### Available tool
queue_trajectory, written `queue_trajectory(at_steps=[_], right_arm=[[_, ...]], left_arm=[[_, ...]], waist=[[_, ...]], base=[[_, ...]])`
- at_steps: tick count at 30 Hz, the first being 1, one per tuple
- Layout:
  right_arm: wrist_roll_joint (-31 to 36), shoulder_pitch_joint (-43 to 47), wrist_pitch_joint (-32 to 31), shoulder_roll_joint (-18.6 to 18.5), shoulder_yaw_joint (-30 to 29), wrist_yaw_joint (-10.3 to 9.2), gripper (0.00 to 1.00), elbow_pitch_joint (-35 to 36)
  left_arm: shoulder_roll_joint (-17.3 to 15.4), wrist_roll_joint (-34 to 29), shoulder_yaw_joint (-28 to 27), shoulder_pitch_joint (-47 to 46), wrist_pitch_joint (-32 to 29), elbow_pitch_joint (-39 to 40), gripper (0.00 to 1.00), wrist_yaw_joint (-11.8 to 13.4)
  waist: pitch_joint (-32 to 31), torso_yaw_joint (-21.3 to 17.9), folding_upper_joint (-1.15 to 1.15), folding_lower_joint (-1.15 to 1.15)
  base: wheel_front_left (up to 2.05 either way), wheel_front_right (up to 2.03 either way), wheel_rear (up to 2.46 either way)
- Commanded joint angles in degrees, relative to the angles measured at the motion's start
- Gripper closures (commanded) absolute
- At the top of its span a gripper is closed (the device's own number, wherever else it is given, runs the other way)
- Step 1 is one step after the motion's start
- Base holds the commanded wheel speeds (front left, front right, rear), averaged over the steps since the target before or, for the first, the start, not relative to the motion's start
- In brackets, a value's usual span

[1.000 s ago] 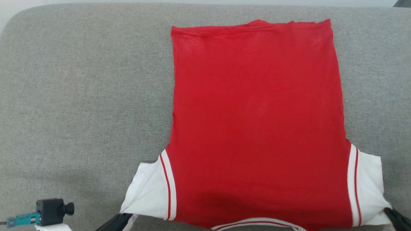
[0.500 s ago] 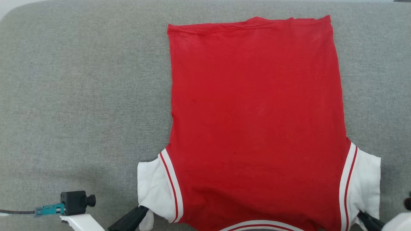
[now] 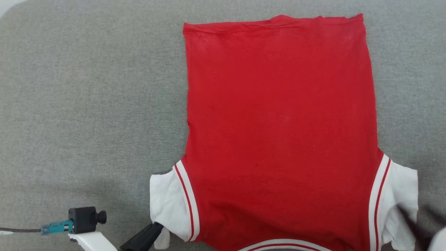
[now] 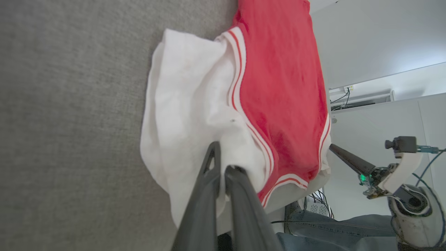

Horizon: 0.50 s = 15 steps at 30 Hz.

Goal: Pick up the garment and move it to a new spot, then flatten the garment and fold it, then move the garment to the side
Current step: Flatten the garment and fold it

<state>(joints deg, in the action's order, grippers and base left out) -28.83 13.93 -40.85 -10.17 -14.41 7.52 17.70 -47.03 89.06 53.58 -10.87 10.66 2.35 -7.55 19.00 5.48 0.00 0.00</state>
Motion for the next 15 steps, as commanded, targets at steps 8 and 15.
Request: queue_trajectory(at_steps=[8,15], right_arm=[[3.1,-16.1,-10.5,-5.9,-8.9,-0.04,0.00,13.1],[12.9,-43.0,-14.1,-9.4,-1.8,-0.04,0.00,-2.3]], left_arm=[[-0.1,-2.1,0.3,-2.9,1.0,2.5,1.00,0.1],[0.8,-3.5,1.3,-8.3,0.2,4.3,1.00,0.1]], waist=[[3.6,1.9,0.00,0.00],[9.6,5.7,0.00,0.00]], base=[[0.00,0.00,0.00],[0.00,0.00,0.00]])
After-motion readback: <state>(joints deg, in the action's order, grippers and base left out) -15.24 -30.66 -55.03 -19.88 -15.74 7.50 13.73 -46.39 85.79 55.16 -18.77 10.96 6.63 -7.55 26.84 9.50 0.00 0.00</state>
